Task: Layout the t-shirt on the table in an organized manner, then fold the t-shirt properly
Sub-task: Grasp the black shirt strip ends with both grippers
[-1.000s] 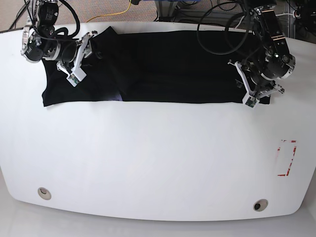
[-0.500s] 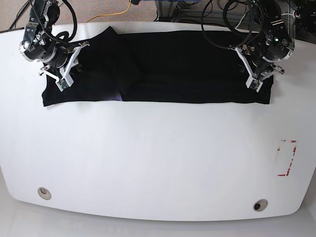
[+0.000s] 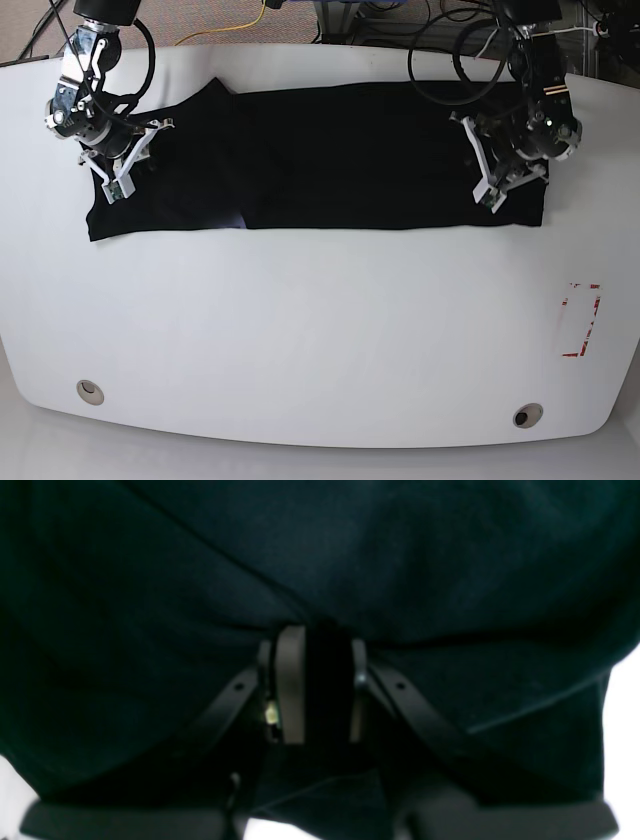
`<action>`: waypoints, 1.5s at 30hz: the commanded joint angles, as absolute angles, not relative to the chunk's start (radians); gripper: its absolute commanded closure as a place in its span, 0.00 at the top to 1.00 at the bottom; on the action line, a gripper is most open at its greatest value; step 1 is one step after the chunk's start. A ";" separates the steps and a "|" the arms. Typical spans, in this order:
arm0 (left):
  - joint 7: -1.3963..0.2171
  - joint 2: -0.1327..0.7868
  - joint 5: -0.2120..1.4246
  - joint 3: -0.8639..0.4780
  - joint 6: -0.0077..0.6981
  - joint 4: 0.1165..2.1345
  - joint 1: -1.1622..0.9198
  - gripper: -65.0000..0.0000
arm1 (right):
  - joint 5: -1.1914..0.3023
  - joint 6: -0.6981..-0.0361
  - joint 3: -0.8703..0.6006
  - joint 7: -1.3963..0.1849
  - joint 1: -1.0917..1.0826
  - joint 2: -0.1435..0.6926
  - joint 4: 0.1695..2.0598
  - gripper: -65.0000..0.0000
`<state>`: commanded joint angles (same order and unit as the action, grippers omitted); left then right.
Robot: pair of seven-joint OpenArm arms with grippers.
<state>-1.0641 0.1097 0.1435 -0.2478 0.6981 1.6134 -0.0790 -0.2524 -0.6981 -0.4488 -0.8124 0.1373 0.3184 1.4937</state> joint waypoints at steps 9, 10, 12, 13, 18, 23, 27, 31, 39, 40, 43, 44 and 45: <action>-1.064 0.111 0.143 -0.246 0.698 1.517 0.056 0.28 | -0.199 -0.698 -0.449 -0.765 0.053 0.320 1.397 0.18; -1.067 0.111 0.147 -0.242 0.698 1.517 0.062 0.28 | -0.199 -0.698 -0.449 -0.765 0.048 0.321 1.397 0.18; -1.069 0.113 0.150 -0.232 0.698 1.518 0.065 0.28 | -0.205 -0.698 -0.449 -0.765 0.044 0.329 1.397 0.18; -1.069 0.113 0.150 -0.226 0.698 1.535 0.071 0.28 | -0.206 -0.698 -0.449 -0.765 0.044 0.332 1.397 0.18; -1.102 0.113 0.150 -0.225 0.698 1.633 0.065 0.37 | -0.206 -0.698 -0.447 -0.765 0.035 0.332 1.397 0.18; -1.155 0.113 0.151 -0.245 0.698 1.759 0.068 0.59 | -0.203 -0.698 -0.447 -0.766 0.024 0.332 1.397 0.18; -1.156 0.108 0.150 -0.282 0.698 1.802 0.071 0.63 | -0.206 -0.698 -0.447 -0.768 0.024 0.332 1.397 0.18; -1.156 0.108 0.143 -0.315 0.698 1.787 0.130 0.66 | -0.206 -0.698 -0.447 -0.768 0.024 0.331 1.397 0.18; -1.150 0.120 0.142 -0.415 0.698 1.618 0.220 0.66 | -0.206 -0.698 -0.444 -0.769 0.024 0.326 1.397 0.18; -1.150 0.133 0.142 -0.423 0.698 1.595 0.231 0.66 | -0.206 -0.698 -0.444 -0.769 0.024 0.325 1.397 0.18; -1.133 0.162 0.143 -0.420 0.698 1.538 0.260 0.66 | -0.206 -0.698 -0.444 -0.769 0.024 0.325 1.395 0.18; -1.112 0.166 0.143 -0.420 0.698 1.515 0.265 0.66 | -0.206 -0.698 -0.444 -0.769 0.024 0.325 1.395 0.18; -1.099 0.166 0.143 -0.420 0.698 1.503 0.268 0.66 | -0.206 -0.698 -0.444 -0.769 0.024 0.325 1.395 0.18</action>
